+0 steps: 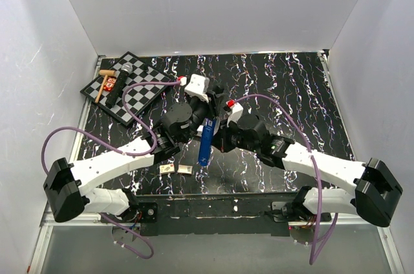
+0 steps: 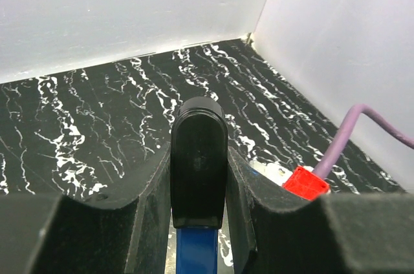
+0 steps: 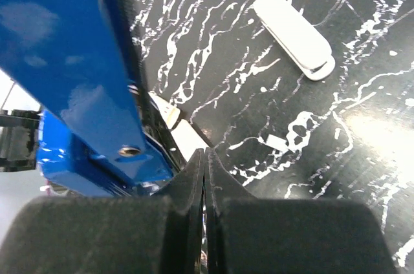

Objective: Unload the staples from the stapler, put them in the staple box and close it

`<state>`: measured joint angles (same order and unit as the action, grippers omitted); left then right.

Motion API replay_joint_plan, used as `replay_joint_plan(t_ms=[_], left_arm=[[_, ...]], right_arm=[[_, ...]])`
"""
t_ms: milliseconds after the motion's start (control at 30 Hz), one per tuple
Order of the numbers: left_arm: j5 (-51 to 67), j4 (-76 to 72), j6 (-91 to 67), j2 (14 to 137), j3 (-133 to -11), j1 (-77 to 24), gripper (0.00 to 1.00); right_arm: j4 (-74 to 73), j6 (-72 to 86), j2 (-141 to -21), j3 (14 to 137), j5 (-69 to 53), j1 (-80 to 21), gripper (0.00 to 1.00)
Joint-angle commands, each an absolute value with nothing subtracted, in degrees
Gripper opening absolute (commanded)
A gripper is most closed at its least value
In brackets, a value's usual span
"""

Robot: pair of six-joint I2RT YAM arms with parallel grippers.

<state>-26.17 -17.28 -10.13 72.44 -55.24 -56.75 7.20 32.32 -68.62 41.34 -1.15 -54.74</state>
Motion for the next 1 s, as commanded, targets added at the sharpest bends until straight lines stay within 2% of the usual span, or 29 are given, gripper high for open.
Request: replay_joint_plan(t_ms=[0, 500, 700, 967], left_arm=[[-23.9, -18.9, -13.4, 65.2, -58.8, -56.8, 0.00], [-21.3, -8.7, -14.6, 54.3, -57.8, -56.9, 0.00], [-22.2, -9.0, -13.3, 53.5, -57.8, -56.9, 0.00], [-22.2, -10.4, -12.9, 53.3, -58.6, -56.8, 0.00]], right_arm=[[1.9, 28.5, -64.8, 43.4, 2.3, -54.8, 0.01], [-16.0, 21.4, -54.5, 51.2, 11.3, -54.3, 0.01], [-22.9, 21.7, -52.2, 51.7, 6.9, -54.3, 0.01], [-17.6, 27.8, -49.7, 44.7, -5.0, -54.5, 0.01]])
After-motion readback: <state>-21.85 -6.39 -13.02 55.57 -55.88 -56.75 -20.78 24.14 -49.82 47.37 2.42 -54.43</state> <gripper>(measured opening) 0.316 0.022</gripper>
